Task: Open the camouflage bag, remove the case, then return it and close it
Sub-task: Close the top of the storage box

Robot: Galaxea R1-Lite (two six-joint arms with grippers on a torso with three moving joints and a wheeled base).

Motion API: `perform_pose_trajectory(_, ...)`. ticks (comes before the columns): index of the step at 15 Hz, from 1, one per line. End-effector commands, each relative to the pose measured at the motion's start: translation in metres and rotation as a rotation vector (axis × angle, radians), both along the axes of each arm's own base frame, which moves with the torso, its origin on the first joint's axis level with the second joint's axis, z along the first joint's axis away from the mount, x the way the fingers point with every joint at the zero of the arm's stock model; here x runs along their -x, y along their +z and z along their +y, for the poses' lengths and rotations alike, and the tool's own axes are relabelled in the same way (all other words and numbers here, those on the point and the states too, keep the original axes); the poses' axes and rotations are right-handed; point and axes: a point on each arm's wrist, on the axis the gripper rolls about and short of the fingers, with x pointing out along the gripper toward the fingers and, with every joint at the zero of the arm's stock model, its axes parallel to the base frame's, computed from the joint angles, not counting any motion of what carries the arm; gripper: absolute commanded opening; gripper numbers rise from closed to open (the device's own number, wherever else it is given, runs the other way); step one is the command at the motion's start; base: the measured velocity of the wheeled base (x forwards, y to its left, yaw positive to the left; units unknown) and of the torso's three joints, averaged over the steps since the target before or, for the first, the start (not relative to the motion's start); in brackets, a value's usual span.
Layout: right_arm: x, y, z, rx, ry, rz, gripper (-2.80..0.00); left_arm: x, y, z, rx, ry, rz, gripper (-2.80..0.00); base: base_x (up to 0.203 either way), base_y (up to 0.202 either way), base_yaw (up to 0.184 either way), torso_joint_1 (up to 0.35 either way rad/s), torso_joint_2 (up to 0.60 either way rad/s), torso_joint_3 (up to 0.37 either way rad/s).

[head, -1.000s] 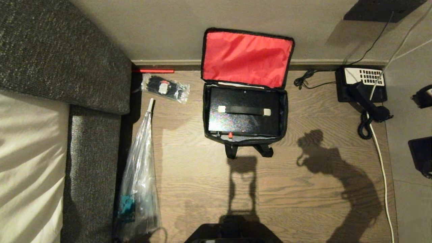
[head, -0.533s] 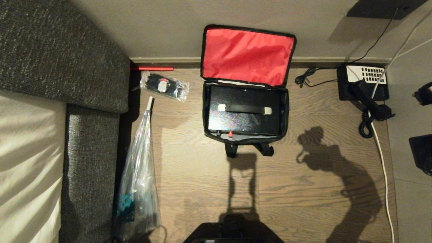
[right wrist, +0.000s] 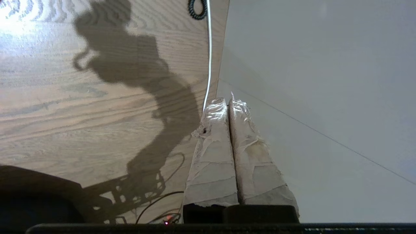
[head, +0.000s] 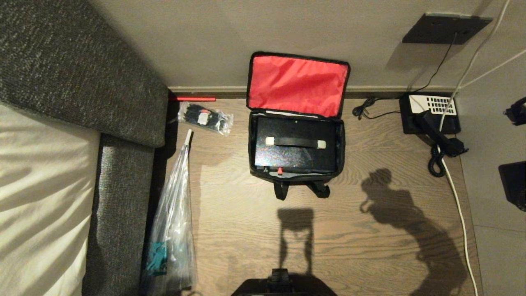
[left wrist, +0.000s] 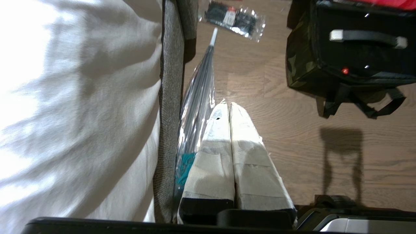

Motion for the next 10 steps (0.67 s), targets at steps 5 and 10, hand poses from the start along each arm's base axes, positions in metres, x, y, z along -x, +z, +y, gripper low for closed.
perform_pose_trajectory(5,-0.0002,0.0006,0.0001,0.005,-0.004,-0.001,-2.80,-0.0035,-0.0115,0.0000,-0.001,-0.001,0.045,-2.80,0.000,0.000,0.000,0.002,0.00,0.040)
perform_pose_trajectory(10,-0.0007,0.0007,0.0002,0.005,-0.005,-0.002,-2.80,-0.0035,-0.0115,0.0000,0.004,0.002,0.045,-2.80,0.000,0.000,0.000,0.000,0.00,0.000)
